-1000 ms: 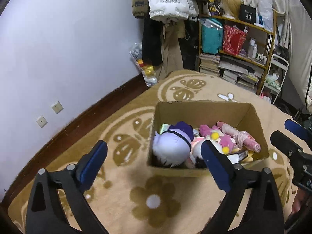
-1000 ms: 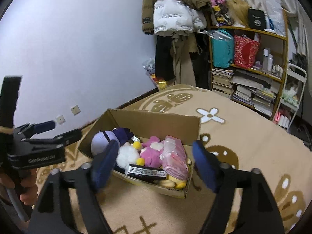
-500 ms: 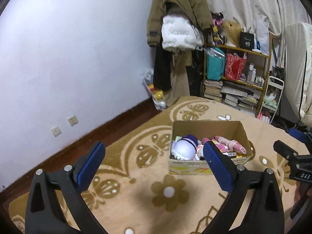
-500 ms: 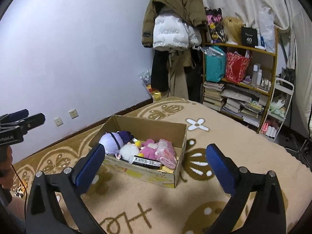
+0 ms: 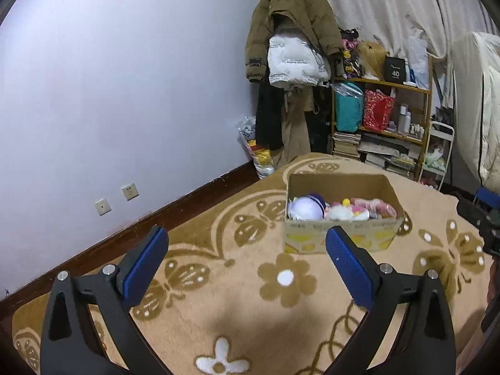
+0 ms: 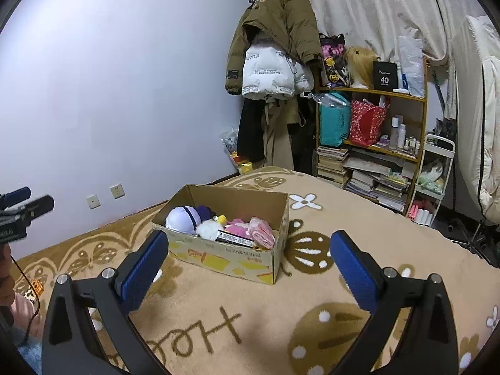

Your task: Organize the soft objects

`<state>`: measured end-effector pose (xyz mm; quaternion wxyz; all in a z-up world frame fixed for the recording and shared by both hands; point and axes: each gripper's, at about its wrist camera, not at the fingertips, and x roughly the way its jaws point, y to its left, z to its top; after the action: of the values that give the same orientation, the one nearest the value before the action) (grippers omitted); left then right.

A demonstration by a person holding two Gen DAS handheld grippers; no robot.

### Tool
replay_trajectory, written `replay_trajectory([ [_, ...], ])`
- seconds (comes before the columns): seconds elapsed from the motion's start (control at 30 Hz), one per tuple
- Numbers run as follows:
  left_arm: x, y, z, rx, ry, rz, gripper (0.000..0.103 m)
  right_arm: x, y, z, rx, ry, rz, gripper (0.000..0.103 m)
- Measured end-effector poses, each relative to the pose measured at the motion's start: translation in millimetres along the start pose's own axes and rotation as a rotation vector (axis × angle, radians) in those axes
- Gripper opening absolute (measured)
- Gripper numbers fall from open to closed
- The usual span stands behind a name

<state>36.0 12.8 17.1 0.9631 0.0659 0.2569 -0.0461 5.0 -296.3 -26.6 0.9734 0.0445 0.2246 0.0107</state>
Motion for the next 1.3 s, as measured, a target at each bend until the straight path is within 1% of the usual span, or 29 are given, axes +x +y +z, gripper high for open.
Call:
replay_trajectory([
  [0.07,0,-3,-5,0.009,-0.003,-0.018,0.100,-3,0,-9,-0.005,-0.009,-0.011,0.103],
  [0.2,-5,-8,-17,0.010,-0.034,-0.001,0.100,-5,-4,-25,0.000,-0.012,-0.013,0.103],
  [0.3,-4,-15,-22,0.028,-0.032,-0.007,0.100,-5,-5,-37,-0.001,-0.018,-0.018,0.103],
  [0.43,4,-21,-24,0.014,0.000,-0.037,0.100,2,-8,-47,-0.017,0.005,-0.030,0.103],
  [0.57,16,-28,-27,0.019,0.034,-0.033,0.100,3,-12,-52,0.000,-0.002,-0.031,0.103],
  [0.63,20,-30,-28,0.014,0.049,-0.042,0.100,4,-16,-55,0.011,-0.005,-0.033,0.103],
  [0.73,25,-33,-31,0.018,0.068,-0.036,0.100,7,-19,-59,0.028,0.004,-0.037,0.103],
  [1.0,32,-38,-33,0.039,0.082,-0.021,0.100,11,-23,-64,0.041,0.014,-0.039,0.103],
  [1.3,34,-35,-32,0.024,0.088,0.003,0.100,14,-24,-67,0.047,0.016,-0.041,0.103],
])
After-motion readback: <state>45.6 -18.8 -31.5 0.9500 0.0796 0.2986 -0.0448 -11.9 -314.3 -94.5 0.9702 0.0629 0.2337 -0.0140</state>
